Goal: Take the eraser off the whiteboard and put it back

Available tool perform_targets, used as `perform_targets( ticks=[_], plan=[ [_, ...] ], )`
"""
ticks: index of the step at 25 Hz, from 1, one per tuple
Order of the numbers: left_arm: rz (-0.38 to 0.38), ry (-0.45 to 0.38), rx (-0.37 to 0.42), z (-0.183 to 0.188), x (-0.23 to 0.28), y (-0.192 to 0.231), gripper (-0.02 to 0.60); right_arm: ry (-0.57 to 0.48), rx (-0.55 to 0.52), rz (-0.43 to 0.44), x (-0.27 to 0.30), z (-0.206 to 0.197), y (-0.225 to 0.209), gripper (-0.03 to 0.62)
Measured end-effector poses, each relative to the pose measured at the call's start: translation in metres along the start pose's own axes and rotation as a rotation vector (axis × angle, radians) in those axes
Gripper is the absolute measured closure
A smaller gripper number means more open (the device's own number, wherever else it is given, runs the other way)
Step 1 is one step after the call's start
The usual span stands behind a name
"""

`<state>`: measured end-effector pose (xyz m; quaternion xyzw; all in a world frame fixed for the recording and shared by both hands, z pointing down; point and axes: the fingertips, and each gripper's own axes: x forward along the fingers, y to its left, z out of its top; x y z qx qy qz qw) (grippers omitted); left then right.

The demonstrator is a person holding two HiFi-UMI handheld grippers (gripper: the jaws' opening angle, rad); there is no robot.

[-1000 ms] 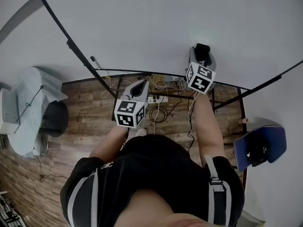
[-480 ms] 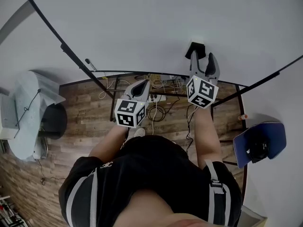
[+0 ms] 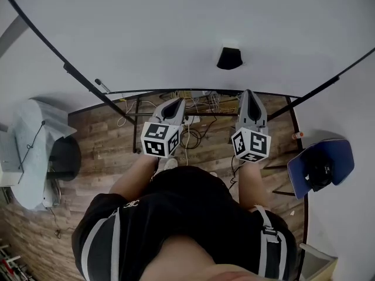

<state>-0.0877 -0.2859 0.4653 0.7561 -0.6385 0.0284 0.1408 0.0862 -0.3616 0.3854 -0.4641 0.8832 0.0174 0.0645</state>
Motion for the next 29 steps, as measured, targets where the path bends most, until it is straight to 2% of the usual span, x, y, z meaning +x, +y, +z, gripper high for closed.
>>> perform_targets(
  ticks=[6,14,29],
  plan=[
    [-0.043,0.007,0.017,0.001,0.010,-0.017,0.572,0.080,0.022,-0.024,-0.026,-0.035,-0.003,0.589],
    [-0.083,0.009,0.034,0.002,0.019,-0.033,0.572,0.084,0.009,-0.044,-0.039,-0.035,-0.002,0.589],
    [-0.091,0.004,0.030,0.005,0.017,-0.032,0.572,0.096,0.023,-0.044,-0.036,-0.036,0.000,0.589]
  ],
)
